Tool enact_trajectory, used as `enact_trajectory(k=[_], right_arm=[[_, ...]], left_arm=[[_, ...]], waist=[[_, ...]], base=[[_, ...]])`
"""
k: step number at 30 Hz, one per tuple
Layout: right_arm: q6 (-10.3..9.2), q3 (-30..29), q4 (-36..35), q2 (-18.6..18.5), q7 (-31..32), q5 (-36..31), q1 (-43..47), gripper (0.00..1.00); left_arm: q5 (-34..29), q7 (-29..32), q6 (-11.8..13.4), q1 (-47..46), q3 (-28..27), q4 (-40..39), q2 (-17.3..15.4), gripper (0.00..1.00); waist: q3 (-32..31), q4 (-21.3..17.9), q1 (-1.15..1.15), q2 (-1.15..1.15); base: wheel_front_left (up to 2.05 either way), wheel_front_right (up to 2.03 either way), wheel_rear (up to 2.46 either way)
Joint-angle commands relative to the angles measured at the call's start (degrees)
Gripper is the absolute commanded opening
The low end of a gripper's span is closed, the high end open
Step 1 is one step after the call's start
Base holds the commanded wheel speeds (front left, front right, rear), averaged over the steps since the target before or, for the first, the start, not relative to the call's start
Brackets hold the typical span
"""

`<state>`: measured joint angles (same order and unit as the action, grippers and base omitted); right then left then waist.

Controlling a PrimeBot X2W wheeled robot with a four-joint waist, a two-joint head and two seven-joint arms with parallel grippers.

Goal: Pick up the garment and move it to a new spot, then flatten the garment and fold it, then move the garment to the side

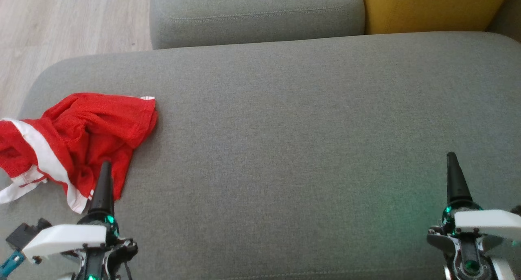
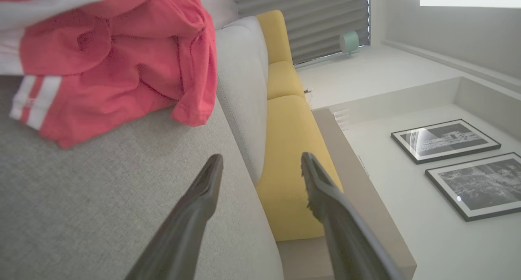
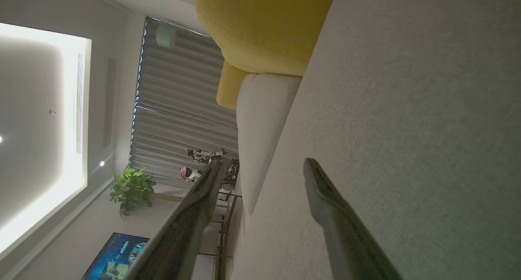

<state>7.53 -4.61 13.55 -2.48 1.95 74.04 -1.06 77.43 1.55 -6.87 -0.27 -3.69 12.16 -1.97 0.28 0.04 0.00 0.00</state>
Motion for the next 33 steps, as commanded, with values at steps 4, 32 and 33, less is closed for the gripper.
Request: enact_trajectory(k=[4,32,33], right_arm=[[-0.01,1.0,-3.6,-1.0,-1.2,-5.6,-3.6,1.0],[-0.02,6.0,-7.7,-1.9,-5.7,-31.9,-3.4,1.0],[-0.02,6.2,-7.8,-1.9,-5.9,-32.8,-3.4,1.0]], left_arm=[[-5.4,-1.0,-0.2,-3.0,0.1,-4.0,-1.0,1.0],[-31.4,-5.7,3.1,-0.7,3.9,-10.4,-3.8,1.0],[-32.1,-5.8,3.3,-0.7,4.0,-10.4,-3.9,1.0]], waist=[[-0.1,0.0,0.0,0.0],[-0.6,0.2,0.0,0.0],[-0.6,0.2,0.0,0.0]], base=[[0.0,0.0,0.0],[0.0,0.0,0.0],[0.0,0.0,0.0]])
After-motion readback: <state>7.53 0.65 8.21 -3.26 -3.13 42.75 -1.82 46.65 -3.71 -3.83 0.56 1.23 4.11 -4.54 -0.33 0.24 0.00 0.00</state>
